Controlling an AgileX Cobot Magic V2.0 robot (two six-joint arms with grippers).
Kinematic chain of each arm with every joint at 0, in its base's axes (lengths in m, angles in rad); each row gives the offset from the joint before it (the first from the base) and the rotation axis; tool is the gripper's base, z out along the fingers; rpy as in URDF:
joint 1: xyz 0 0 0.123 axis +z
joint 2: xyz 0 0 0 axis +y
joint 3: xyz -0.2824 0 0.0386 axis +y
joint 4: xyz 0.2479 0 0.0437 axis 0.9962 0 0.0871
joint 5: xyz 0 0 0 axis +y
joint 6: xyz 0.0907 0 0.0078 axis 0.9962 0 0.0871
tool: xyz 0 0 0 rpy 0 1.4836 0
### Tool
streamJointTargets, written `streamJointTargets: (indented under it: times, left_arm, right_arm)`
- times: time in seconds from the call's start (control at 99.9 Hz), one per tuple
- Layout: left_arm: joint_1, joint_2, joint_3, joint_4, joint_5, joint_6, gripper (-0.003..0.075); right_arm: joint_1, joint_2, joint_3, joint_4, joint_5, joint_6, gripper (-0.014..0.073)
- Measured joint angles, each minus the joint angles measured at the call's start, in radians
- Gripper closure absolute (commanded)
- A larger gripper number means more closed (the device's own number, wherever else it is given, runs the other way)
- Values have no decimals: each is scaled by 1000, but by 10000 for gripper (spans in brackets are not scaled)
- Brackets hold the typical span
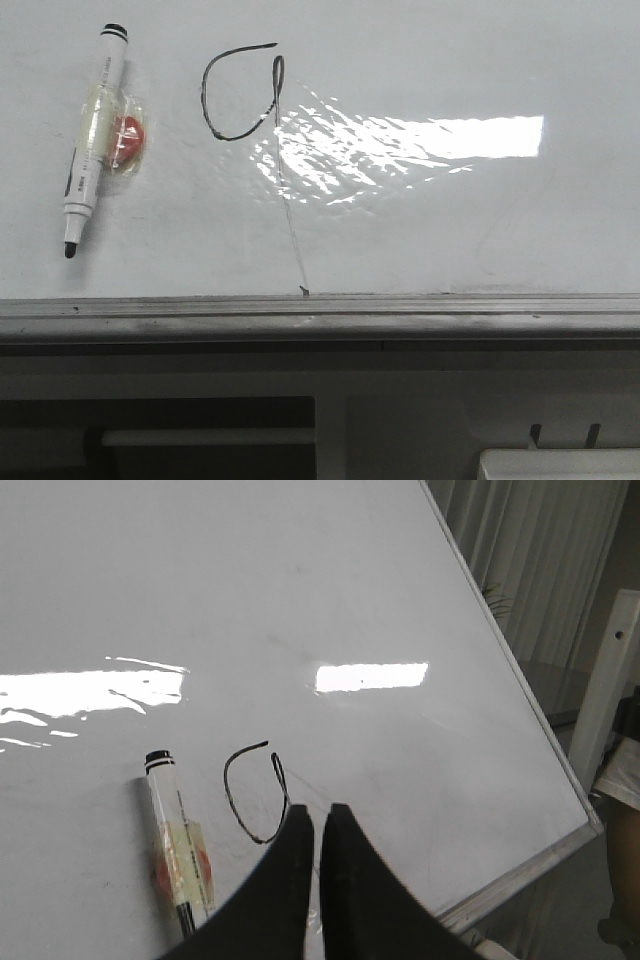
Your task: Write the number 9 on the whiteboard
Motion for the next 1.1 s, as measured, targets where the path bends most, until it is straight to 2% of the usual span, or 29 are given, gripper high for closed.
streamJointTargets:
  times: [0.19, 0.36, 1.101]
  left_arm:
    - [0, -169, 71, 18, 47, 4, 740]
    - [0, -222, 99, 11, 80, 4, 740]
    - [0, -222, 109, -33, 90, 4, 740]
  right_arm:
    - [0, -196, 134, -27, -2, -2, 664]
    - [0, -296, 162, -27, -4, -4, 664]
    - [0, -308, 164, -27, -6, -4, 664]
